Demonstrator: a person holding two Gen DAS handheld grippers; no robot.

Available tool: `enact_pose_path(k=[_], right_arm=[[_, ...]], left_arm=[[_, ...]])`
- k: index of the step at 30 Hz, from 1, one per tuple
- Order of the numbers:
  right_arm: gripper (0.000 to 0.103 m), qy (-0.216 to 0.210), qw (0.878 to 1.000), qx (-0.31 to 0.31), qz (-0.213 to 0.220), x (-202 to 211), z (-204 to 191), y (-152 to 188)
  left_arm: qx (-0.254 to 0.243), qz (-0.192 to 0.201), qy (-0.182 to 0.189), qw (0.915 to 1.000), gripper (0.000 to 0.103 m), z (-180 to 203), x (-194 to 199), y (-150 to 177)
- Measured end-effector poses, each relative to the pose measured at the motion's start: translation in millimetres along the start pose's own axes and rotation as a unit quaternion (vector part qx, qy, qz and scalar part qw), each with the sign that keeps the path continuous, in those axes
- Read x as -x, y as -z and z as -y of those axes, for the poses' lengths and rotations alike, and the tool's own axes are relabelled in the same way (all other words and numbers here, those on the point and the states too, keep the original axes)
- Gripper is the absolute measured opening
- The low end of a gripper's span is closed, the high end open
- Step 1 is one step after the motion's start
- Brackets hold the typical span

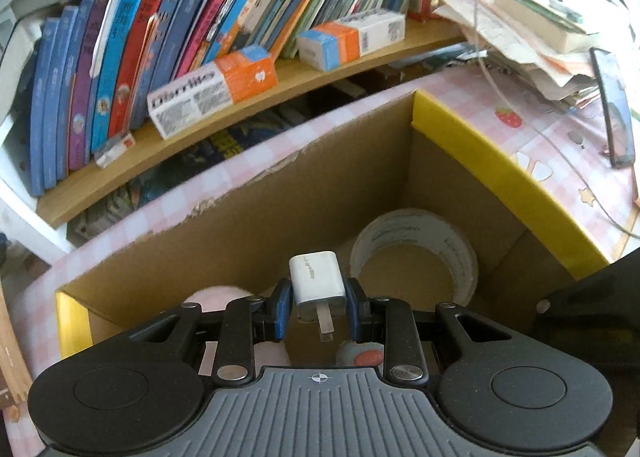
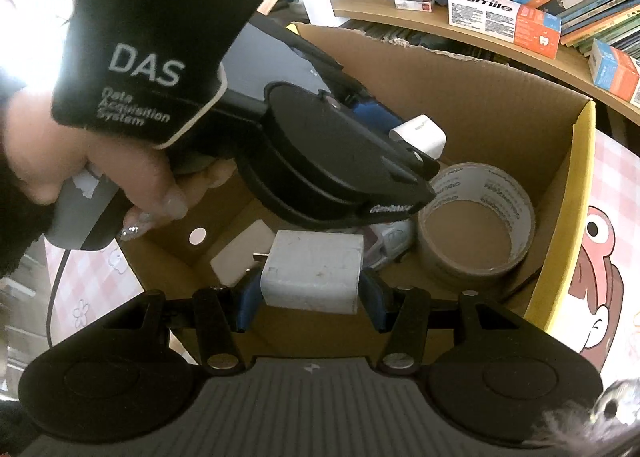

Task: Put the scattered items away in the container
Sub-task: 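Lower the charger plug into the box with the left gripper while the right gripper lowers the power bank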

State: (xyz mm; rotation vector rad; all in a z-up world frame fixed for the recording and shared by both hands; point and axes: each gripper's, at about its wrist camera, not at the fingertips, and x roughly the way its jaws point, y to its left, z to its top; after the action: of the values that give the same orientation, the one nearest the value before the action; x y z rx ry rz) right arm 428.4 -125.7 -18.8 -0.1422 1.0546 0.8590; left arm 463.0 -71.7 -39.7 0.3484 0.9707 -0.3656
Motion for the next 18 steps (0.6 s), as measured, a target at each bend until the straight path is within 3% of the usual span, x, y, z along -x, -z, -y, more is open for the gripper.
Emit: enact_pose_path(k=[18], right_arm=[[0.05,-0.006,1.0,-0.004,0.001,-2,-1,-1]], left_arm=[[0.014,-0.039,-0.001,0.9991,0.027,-13,-18,2]])
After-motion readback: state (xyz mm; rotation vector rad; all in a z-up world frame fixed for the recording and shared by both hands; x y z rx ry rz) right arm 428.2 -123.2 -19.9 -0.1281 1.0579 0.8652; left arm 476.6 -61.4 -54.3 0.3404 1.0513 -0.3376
